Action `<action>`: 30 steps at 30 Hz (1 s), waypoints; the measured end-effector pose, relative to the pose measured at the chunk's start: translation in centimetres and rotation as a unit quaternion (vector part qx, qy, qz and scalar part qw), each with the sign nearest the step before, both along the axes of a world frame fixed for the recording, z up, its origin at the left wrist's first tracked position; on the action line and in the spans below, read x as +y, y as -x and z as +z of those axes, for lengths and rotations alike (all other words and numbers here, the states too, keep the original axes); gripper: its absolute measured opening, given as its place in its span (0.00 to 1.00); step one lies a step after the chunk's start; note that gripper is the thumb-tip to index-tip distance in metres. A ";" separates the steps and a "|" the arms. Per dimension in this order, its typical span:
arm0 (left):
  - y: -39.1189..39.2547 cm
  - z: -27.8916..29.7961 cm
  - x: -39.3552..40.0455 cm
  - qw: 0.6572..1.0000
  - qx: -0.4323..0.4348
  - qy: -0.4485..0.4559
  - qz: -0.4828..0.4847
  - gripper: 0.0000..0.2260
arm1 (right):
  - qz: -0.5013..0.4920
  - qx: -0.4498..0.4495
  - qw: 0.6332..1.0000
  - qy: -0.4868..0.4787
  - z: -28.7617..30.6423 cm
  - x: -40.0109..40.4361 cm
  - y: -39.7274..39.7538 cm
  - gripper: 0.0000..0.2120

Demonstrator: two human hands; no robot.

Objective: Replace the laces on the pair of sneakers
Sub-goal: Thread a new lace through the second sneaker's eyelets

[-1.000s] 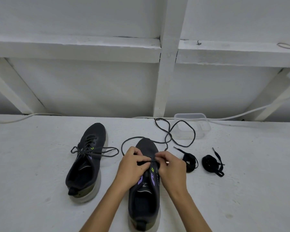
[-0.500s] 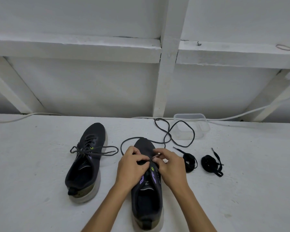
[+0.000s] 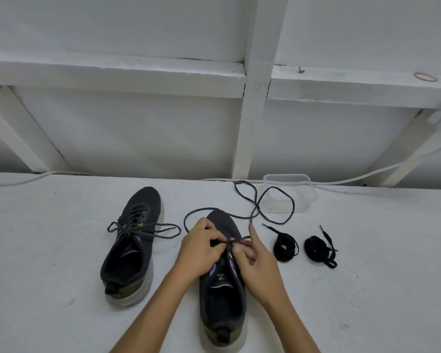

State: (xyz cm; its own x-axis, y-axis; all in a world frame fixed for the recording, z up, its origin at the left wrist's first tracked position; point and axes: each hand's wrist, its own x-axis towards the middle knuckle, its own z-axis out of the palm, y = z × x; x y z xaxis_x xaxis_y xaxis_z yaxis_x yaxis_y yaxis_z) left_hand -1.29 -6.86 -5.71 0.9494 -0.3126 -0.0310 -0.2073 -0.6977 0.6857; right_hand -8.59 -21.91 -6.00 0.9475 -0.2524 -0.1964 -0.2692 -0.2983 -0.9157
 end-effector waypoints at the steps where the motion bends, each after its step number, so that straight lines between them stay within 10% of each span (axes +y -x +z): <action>1: -0.3 0.3 0.3 1.000 0.017 0.015 0.001 0.03 | 0.003 0.002 1.000 -0.009 0.3 0.1 0.1 0.37; 8: -1.2 2.5 1.8 0.991 0.096 0.091 -0.013 0.07 | 0.009 0.028 1.000 -0.011 1.5 0.1 0.3 0.49; 19: 0.6 2.6 2.2 0.894 0.194 0.389 0.108 0.03 | 0.009 0.036 0.998 0.057 1.6 1.2 0.1 0.32; 24: -0.9 4.3 2.8 0.980 0.039 0.194 0.038 0.03 | -0.008 0.013 0.973 0.229 2.4 1.8 -0.8 0.26; 30: -1.6 5.0 2.8 0.979 0.081 0.187 0.014 0.03 | 0.054 -0.072 0.985 0.148 3.1 1.4 -3.2 0.07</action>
State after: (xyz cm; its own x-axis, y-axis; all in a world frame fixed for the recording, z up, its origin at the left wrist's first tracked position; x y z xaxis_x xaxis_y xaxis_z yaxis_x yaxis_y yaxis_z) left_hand 0.27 -4.10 -0.67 0.9500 -0.3044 -0.0702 -0.0592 -0.3960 0.9163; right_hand -5.43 -20.55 -2.85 0.9846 -0.1748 0.0088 -0.0954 -0.5780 -0.8105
